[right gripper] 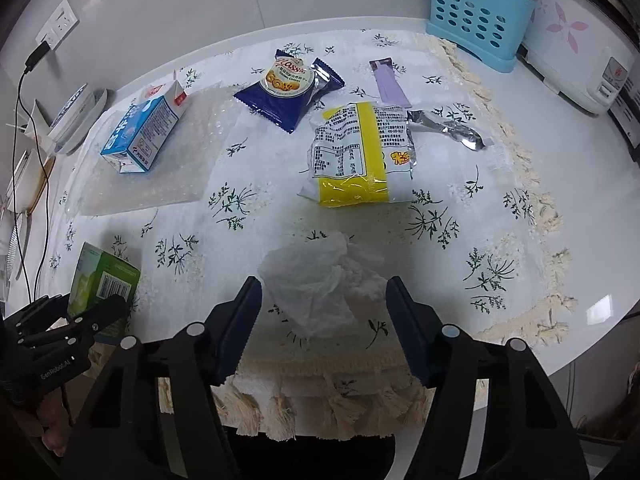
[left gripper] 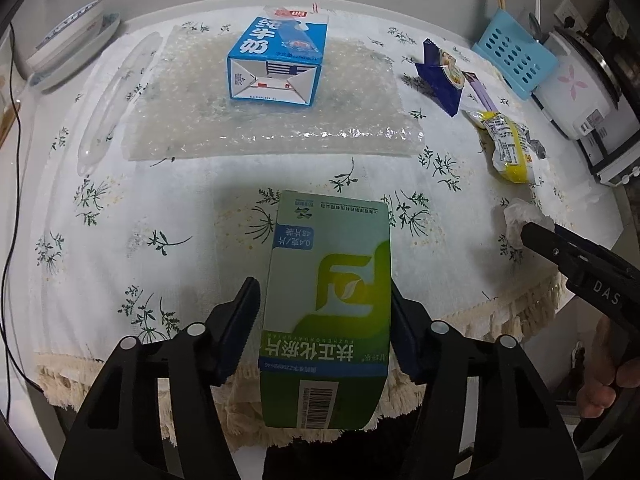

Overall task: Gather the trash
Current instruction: 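Grasp the crumpled white tissue with the right gripper while the left grasps the green box, then carry both items to the bin and open the right gripper to drop the tissue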

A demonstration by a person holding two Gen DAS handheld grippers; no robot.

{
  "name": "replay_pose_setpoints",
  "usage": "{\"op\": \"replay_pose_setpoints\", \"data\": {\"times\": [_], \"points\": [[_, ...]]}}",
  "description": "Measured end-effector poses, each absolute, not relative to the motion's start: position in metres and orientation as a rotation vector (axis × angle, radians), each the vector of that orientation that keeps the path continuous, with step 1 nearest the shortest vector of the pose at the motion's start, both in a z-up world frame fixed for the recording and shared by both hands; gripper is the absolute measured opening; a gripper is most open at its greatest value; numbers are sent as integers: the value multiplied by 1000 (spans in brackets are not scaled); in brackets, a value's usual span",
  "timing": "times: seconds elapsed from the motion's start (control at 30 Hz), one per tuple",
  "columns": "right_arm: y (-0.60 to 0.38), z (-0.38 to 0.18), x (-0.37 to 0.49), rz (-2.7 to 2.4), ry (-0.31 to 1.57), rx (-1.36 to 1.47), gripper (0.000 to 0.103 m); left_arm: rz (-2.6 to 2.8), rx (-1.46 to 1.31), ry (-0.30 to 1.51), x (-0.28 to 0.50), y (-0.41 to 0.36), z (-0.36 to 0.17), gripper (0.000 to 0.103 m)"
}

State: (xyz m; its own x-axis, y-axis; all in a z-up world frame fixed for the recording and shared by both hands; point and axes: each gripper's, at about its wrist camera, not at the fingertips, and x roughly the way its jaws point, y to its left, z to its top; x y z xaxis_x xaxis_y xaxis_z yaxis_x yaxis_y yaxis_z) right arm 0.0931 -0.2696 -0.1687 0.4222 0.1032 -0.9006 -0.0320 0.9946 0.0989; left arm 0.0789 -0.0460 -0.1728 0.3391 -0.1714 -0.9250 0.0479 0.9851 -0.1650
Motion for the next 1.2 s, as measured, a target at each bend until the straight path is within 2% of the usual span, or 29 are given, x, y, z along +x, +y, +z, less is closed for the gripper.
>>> {"op": "replay_pose_setpoints", "data": {"times": [0.13, 0.17, 0.27, 0.37, 0.57, 1.2], "points": [[-268, -174, 97, 83, 1160, 70, 47, -146, -98, 1218, 79, -48, -175, 49], [-267, -175, 97, 85, 1167, 67, 39, -145, -95, 1217, 79, -48, -174, 49], [-263, -175, 95, 94, 1171, 49, 24, -144, -100, 1215, 78, -47, -173, 48], [-261, -174, 93, 101, 1163, 41, 17, -144, -90, 1206, 76, -47, -170, 48], [-262, -166, 88, 101, 1137, 45, 11, -132, -77, 1188, 69, -46, -162, 48], [-263, -137, 57, 106, 1055, 35, 11, -110, -73, 1144, 42, -48, -133, 48]]}}
